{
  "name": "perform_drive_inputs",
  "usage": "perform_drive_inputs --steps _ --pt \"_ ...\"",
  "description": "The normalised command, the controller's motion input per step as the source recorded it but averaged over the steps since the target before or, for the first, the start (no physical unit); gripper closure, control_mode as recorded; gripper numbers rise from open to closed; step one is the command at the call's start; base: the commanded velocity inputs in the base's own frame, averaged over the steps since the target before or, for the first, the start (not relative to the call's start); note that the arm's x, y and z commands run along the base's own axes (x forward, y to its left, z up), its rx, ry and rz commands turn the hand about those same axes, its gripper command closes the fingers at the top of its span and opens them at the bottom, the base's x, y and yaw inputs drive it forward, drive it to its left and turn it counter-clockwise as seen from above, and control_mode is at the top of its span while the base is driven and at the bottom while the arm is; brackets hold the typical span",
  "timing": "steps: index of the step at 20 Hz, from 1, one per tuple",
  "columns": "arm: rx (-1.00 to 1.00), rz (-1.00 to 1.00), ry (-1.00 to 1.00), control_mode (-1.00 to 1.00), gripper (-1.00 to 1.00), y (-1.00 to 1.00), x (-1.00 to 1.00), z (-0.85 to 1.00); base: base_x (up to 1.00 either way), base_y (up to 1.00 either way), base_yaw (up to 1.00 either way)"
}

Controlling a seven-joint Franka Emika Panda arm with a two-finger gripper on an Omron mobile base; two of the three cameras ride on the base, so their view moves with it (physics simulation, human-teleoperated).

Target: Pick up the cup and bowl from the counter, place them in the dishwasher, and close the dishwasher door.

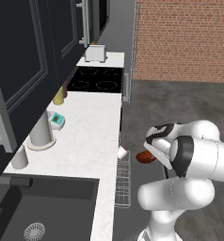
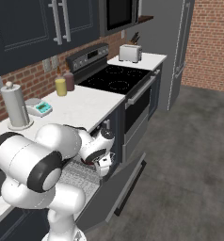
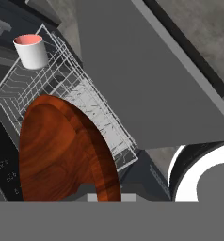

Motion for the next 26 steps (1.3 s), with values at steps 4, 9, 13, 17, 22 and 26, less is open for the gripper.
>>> perform_drive_inputs --steps 4,9,13,17,22,26 --pt "0.15 0.00 0.00 -1.00 1.00 -0.31 0.04 -0.37 0.00 0.00 0.00" --pt "0.12 0.00 0.00 -1.00 1.00 -0.01 0.19 -0.55 0.00 0.00 0.00" --pt "0.12 0.00 0.00 -1.00 1.00 0.12 0.27 -0.47 0.00 0.00 0.00" --pt "0.13 0.00 0.00 -1.00 1.00 0.26 0.18 -0.22 0.00 0.00 0.00" --pt "0.13 0.00 0.00 -1.00 1.00 0.33 0.25 -0.22 0.00 0.00 0.00" --pt "0.11 0.00 0.04 -1.00 1.00 0.27 0.44 -0.31 0.00 0.00 0.00"
